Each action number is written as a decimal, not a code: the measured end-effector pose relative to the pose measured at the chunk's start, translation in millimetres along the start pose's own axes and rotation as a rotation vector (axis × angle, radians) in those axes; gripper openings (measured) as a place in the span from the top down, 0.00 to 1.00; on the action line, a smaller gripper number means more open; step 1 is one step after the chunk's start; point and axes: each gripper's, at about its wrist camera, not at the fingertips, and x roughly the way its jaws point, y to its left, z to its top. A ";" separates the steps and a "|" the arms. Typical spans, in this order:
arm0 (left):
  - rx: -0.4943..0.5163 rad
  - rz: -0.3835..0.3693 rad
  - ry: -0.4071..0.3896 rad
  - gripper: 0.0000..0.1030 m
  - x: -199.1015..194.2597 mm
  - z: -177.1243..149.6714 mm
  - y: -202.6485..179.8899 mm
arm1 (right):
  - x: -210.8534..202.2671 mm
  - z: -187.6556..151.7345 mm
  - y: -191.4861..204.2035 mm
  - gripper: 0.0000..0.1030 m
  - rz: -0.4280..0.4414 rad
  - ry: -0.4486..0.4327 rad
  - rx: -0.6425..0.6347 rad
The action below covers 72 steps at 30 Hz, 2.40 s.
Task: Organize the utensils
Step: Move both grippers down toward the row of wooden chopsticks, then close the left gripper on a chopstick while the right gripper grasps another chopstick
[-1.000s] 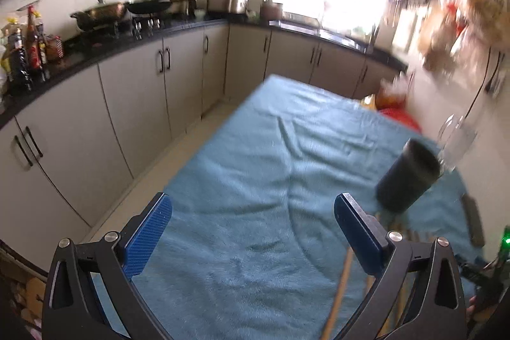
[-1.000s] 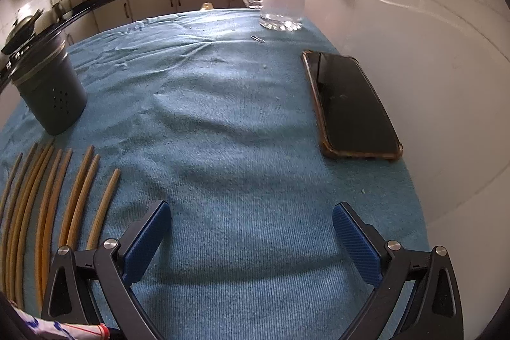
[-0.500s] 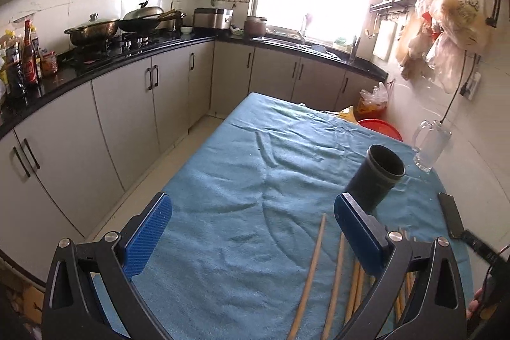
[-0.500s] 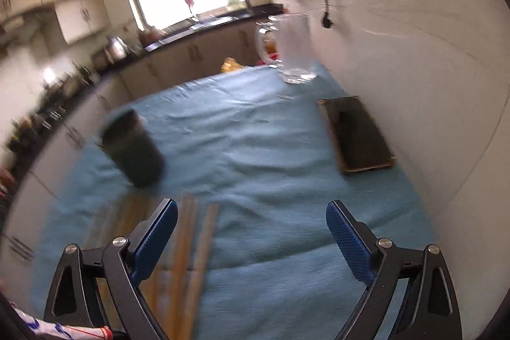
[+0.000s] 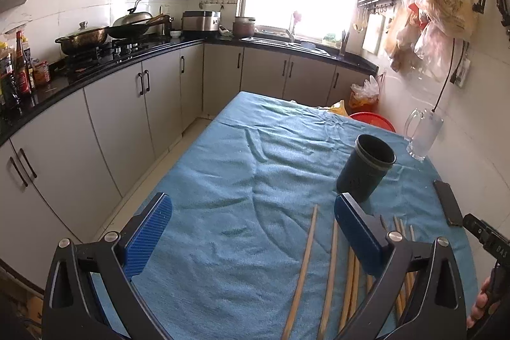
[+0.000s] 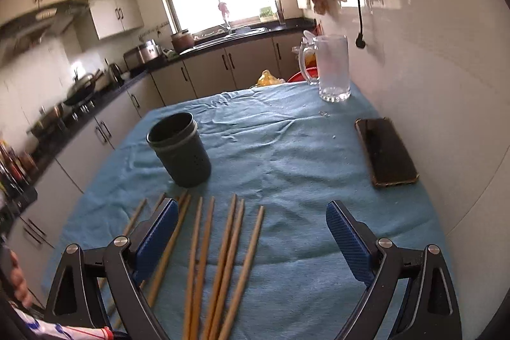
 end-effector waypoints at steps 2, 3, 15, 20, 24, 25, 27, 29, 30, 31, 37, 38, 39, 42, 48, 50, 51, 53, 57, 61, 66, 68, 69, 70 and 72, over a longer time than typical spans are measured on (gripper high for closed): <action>0.007 0.004 0.008 0.01 2.7 -1.5 1.5 | -1.3 -2.2 5.2 0.06 -0.039 -0.003 -0.037; 0.009 0.006 0.013 0.01 4.2 -2.4 1.0 | -1.7 -3.4 8.3 0.06 -0.052 -0.002 -0.051; 0.087 0.059 0.058 0.01 14.1 -11.8 -10.6 | -0.8 -16.6 29.1 0.06 -0.111 -0.015 -0.133; 0.111 0.055 0.097 0.01 23.4 -16.4 -14.5 | 8.1 -22.7 23.9 0.06 -0.116 0.017 -0.119; 0.132 0.057 0.132 0.01 34.1 -20.9 -18.0 | 15.8 -26.6 19.0 0.06 -0.123 0.050 -0.107; 0.135 0.056 0.141 0.01 36.8 -22.0 -18.6 | 17.7 -27.5 17.1 0.06 -0.124 0.058 -0.102; 0.141 0.053 0.158 0.01 42.4 -25.6 -20.4 | 21.8 -28.8 14.5 0.06 -0.122 0.075 -0.097; 0.150 0.051 0.177 0.01 48.8 -28.1 -22.2 | 26.3 -30.6 12.5 0.06 -0.121 0.093 -0.091; 0.154 0.051 0.184 0.01 51.1 -28.7 -23.0 | 28.9 -31.5 11.3 0.06 -0.118 0.102 -0.088; 0.161 0.053 0.192 0.01 54.4 -29.9 -24.1 | 31.1 -32.2 11.0 0.06 -0.118 0.108 -0.086; 0.175 0.054 0.230 0.01 68.5 -35.4 -25.7 | 41.2 -37.0 8.8 0.08 -0.117 0.140 -0.085; 0.175 0.054 0.235 0.01 70.4 -36.0 -25.7 | 42.7 -37.6 8.2 0.08 -0.114 0.145 -0.083; 0.176 0.055 0.240 0.01 72.1 -36.7 -25.6 | 44.1 -38.2 8.1 0.08 -0.113 0.148 -0.080; 0.183 0.055 0.251 0.01 76.5 -38.1 -25.8 | 47.4 -39.7 6.3 0.09 -0.110 0.156 -0.072; 0.209 -0.028 0.286 0.05 86.6 -27.5 -28.7 | 55.8 -39.1 -0.4 0.22 -0.084 0.199 -0.054; 0.218 -0.068 0.300 0.14 92.1 -21.1 -33.7 | 59.4 -37.0 -3.5 0.27 -0.071 0.218 -0.046; 0.218 -0.094 0.313 0.16 96.2 -17.8 -35.6 | 61.2 -35.6 -4.9 0.30 -0.061 0.227 -0.041; 0.217 -0.143 0.341 0.22 106.6 -13.4 -40.3 | 64.6 -33.0 -6.5 0.32 -0.035 0.240 -0.031; 0.269 -0.169 0.402 0.36 133.1 -14.1 -55.9 | 76.0 -29.4 -7.6 0.41 -0.013 0.266 -0.022; 0.312 -0.180 0.491 0.57 162.2 -24.3 -73.9 | 90.5 -26.2 -10.3 0.47 -0.010 0.305 -0.002; 0.336 -0.171 0.525 0.64 182.2 -25.9 -86.2 | 108.0 -22.3 -9.1 0.61 -0.048 0.348 -0.010; 0.358 -0.160 0.531 0.67 186.1 -25.1 -90.8 | 114.6 -21.9 -8.0 0.63 -0.056 0.371 -0.020; 0.364 -0.157 0.534 0.68 188.9 -24.9 -93.4 | 117.4 -21.6 -7.4 0.64 -0.061 0.378 -0.027; 0.368 -0.155 0.539 0.68 190.9 -24.2 -95.0 | 119.6 -20.2 -5.2 0.64 -0.076 0.380 -0.044; 0.371 -0.154 0.545 0.68 193.6 -22.0 -95.4 | 125.5 -16.9 -2.2 0.64 -0.090 0.395 -0.066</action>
